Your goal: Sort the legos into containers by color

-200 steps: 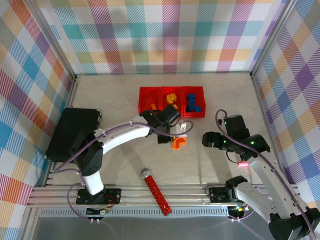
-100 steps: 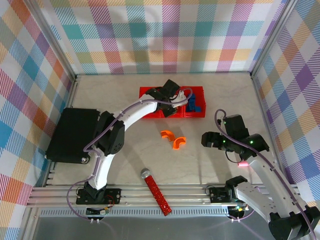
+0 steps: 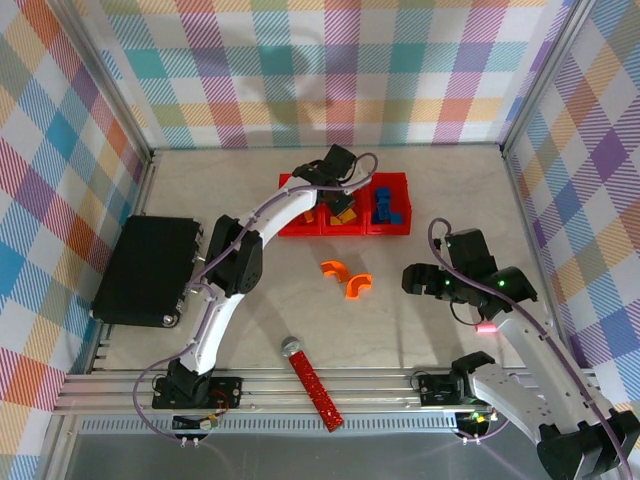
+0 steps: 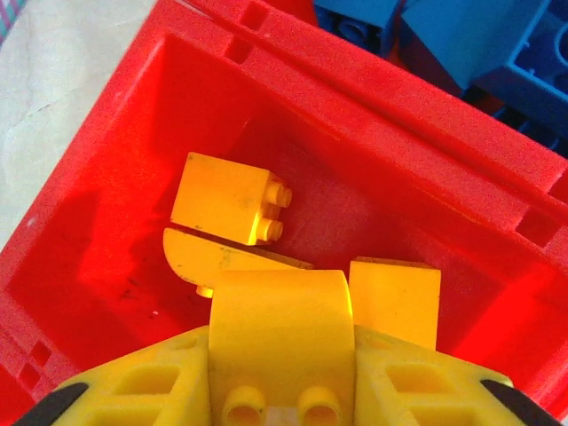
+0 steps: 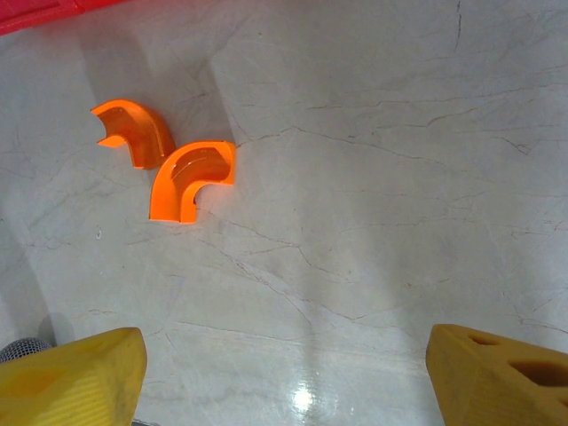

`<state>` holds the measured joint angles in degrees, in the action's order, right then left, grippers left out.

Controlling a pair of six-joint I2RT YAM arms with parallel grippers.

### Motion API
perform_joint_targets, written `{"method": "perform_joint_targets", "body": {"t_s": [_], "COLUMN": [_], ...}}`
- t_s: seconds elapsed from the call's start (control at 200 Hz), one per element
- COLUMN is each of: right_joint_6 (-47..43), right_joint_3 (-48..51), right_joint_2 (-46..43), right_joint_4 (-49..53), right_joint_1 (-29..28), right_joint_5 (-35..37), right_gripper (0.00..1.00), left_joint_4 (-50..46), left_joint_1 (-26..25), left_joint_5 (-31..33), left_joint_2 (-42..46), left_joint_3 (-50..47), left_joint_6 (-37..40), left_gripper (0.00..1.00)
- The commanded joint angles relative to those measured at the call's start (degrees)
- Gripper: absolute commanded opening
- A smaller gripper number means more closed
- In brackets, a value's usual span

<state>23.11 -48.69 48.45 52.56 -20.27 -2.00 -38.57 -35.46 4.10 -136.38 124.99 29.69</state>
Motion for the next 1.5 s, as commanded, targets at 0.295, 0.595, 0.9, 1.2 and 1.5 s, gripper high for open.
{"method": "perform_joint_targets", "body": {"t_s": [0.295,0.595,0.9,1.2,1.5], "right_joint_6": [-1.06,0.38,9.35,21.64,22.92], "right_joint_3": [0.43,-1.29,-2.72,-3.10,-4.52], "right_joint_2": [-0.61,0.39,2.23,3.74,7.98], "right_joint_4": [-0.52,1.47,2.49,-2.48,-5.23], "right_joint_1": [0.21,0.15,0.15,0.20,0.15], "right_joint_5": [-1.85,-0.79,-2.75,-1.10,-1.20], "right_gripper": [0.83,0.84,0.89,0.87,0.87], "left_joint_4": [11.50,24.94,32.69,25.66,9.62], "left_joint_1": [0.32,0.31,1.64,4.26,5.09], "left_joint_5": [-4.59,-8.83,-8.65,-8.22,-5.64], "left_joint_2": [7.42,25.72,47.87,67.42,66.51], "left_joint_3": [-7.86,-23.54,-45.11,-64.80,-59.73], "left_joint_6": [-1.87,-1.04,-1.92,-9.34,-27.41], "left_gripper": [0.71,0.76,0.84,1.00,1.00]}}
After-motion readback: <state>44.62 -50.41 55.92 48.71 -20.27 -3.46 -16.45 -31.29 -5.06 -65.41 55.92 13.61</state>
